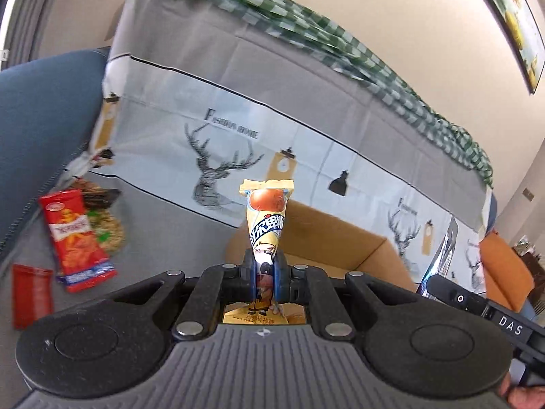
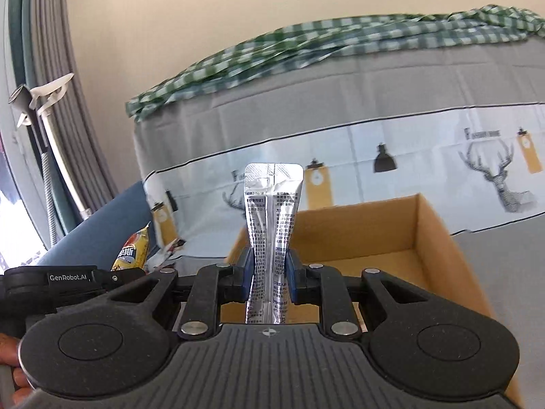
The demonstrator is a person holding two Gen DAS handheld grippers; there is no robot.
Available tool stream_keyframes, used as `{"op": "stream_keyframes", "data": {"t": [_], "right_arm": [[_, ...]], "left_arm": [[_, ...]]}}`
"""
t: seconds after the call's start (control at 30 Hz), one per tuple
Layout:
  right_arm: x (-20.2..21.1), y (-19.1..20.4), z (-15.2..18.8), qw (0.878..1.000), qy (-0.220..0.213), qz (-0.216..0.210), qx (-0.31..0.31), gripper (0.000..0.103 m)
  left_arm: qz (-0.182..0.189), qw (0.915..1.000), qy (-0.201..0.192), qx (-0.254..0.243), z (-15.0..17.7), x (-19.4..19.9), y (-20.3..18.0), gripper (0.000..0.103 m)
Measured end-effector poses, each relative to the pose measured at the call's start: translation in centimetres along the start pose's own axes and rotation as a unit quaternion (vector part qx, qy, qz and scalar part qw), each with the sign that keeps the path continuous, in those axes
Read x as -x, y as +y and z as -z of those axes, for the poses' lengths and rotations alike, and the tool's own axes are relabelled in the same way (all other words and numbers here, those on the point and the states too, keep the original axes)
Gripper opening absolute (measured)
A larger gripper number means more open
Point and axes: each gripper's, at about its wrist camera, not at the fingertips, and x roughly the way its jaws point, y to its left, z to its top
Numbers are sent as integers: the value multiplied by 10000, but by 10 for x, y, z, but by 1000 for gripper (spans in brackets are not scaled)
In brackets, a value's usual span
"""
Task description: Organize snacks
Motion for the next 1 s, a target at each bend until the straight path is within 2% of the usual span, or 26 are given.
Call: {"op": "stream_keyframes", "data": {"t": [0.5, 1.0], "right_arm": [[19, -54, 11, 9968, 81, 741, 285, 21], [14, -46, 14, 9964, 145, 731, 397, 21]], "left_arm": [[764, 9965, 141, -311, 22, -36, -57, 9], [950, 9943, 135, -464, 27, -37, -63, 9]]}}
